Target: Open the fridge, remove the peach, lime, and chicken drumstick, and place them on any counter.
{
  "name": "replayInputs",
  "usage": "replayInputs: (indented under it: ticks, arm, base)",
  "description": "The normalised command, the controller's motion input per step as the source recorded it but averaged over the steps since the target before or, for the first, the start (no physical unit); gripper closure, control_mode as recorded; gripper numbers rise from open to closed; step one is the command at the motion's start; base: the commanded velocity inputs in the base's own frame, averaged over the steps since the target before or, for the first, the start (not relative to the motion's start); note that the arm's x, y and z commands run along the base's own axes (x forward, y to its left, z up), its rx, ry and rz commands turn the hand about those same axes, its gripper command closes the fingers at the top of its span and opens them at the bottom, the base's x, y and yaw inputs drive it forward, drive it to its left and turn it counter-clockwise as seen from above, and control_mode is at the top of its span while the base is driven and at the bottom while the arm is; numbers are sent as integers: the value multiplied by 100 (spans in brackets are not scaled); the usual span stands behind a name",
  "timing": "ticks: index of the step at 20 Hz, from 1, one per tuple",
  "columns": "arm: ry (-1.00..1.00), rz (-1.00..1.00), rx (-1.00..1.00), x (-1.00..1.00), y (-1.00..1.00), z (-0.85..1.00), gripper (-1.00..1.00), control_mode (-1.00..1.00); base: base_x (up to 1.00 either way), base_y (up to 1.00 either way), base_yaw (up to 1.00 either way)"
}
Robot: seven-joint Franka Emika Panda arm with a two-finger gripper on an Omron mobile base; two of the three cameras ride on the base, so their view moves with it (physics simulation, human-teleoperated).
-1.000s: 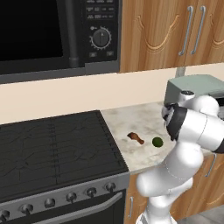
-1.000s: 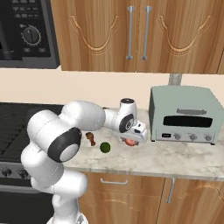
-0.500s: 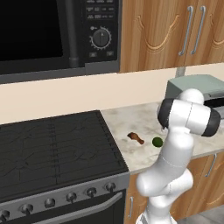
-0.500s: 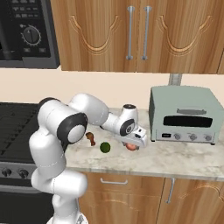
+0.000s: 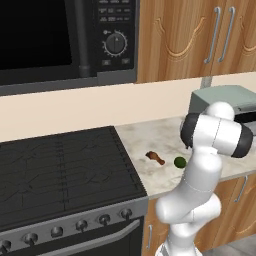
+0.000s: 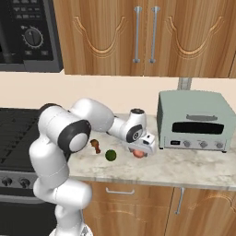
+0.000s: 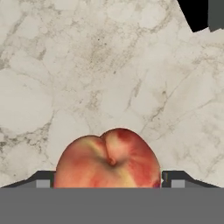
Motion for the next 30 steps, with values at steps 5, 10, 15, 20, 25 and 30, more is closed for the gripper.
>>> replayInputs:
  ticks: [5,10,15,20,25,30]
  arm:
    - [-5,1,0,-8,0,20,-100,-100]
    - [-11,3,0,-31,4,61,-100,-100]
    - [-21,9,0,-82,22,99,-100,-100]
    - [-27,12,0,-100,45,100,-100,-100]
    - [-25,12,0,-100,56,100,-100,-100]
    - [-16,11,-3,-100,47,100,-100,-100]
  base:
    - [0,0,0]
    - [0,0,0]
    - [0,0,0]
    - [0,0,0]
    - [0,0,0]
    - [0,0,0]
